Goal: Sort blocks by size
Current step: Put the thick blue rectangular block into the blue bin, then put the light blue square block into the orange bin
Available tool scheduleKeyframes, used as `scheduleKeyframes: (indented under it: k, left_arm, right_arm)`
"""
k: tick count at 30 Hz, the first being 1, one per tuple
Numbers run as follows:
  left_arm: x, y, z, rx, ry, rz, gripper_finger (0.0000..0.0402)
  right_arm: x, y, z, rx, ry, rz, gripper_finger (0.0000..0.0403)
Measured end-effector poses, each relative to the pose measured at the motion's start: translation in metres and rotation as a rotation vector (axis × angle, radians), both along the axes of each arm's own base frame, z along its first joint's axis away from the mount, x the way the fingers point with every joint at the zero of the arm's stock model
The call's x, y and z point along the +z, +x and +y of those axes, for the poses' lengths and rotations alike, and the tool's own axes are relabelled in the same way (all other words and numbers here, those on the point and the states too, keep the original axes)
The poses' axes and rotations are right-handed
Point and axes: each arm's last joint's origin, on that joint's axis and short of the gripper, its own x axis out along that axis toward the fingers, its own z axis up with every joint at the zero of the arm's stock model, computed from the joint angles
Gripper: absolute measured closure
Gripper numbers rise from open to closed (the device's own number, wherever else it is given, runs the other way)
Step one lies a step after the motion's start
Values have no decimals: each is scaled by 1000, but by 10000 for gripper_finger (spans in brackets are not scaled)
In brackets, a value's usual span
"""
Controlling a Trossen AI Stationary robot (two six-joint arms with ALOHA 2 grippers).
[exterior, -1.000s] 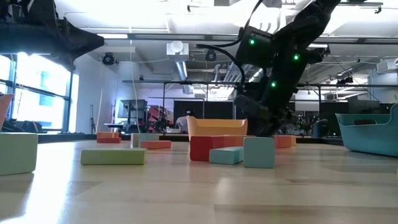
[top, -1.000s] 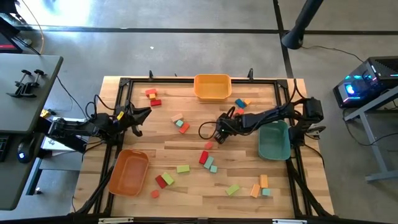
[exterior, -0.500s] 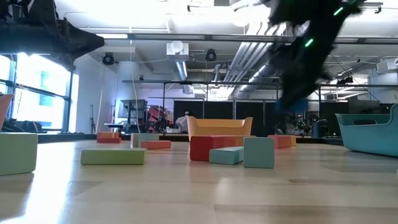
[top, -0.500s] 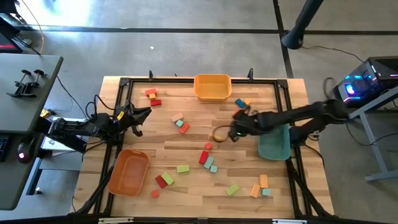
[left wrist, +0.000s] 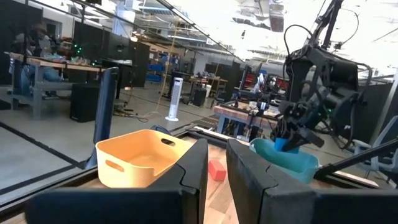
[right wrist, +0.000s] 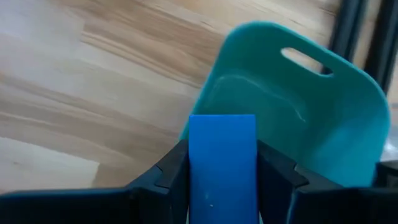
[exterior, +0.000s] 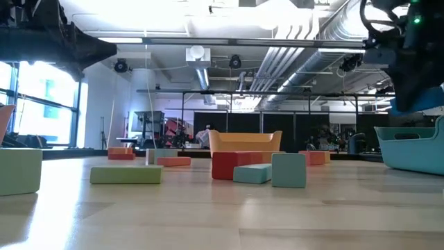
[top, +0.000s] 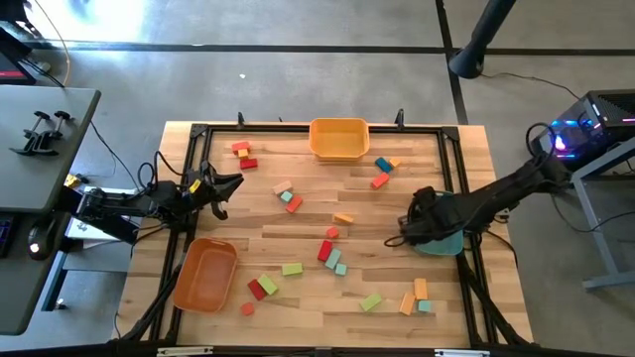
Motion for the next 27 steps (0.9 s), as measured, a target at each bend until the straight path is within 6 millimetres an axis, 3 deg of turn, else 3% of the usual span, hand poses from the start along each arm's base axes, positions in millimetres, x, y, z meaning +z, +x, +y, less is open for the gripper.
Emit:
scheduleKeyframes:
  k: [9, 22, 27]
  left_arm:
    - [0, 0, 0, 4, 22, 12, 356]
    - [-3, 0, 0, -19, -112, -22, 356]
    - [-3, 1, 0, -24, -140, -29, 356]
  right_arm:
    - [-41, -16, -4, -74, 106, 111, 252]
    - [-35, -16, -1, 10, 70, 132, 235]
    - [-19, -21, 5, 27, -49, 132, 235]
